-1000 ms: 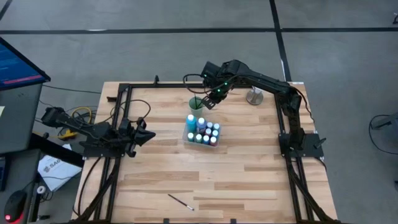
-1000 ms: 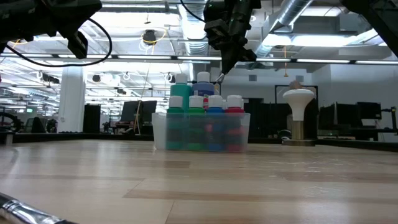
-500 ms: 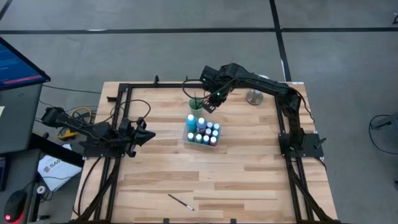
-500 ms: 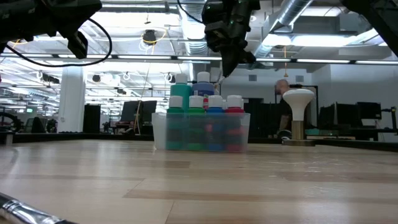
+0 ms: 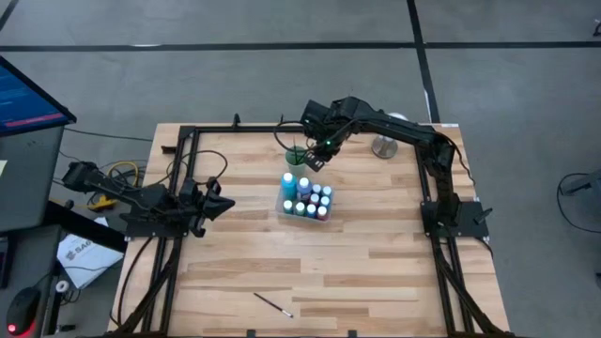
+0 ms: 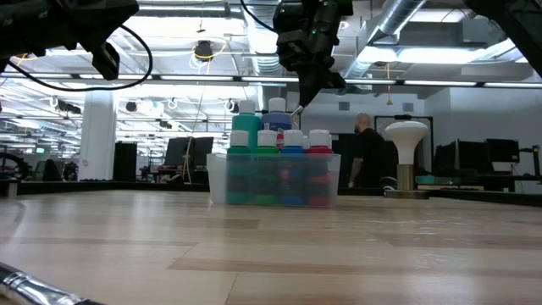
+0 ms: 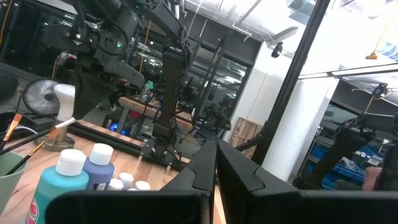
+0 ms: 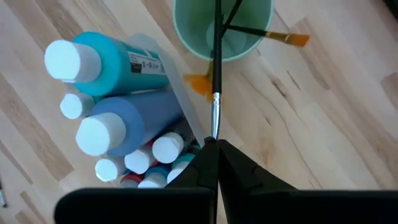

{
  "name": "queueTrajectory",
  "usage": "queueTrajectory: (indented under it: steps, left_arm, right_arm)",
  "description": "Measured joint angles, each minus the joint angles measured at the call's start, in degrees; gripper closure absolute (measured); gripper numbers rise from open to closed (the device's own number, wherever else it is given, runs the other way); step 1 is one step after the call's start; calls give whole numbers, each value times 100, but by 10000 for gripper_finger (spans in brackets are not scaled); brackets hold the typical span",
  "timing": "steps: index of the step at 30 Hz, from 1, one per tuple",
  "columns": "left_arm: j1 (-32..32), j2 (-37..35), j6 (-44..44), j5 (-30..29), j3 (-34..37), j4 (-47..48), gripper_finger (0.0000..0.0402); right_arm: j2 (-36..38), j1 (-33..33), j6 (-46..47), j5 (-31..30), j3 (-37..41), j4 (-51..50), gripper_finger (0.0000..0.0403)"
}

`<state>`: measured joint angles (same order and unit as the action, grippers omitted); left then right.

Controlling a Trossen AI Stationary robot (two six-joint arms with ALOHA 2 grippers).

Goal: Pick & Place Paint Supplies
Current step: Put the black brush into the green cup

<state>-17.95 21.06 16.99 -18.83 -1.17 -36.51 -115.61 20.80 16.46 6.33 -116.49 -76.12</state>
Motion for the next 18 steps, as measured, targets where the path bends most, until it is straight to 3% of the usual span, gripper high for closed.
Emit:
queueTrajectory:
  steps: [18]
  left_arm:
    - [2, 0, -1, 0, 0, 0, 394]
  right_arm:
    - [34, -24, -146, -20, -186, 99, 321]
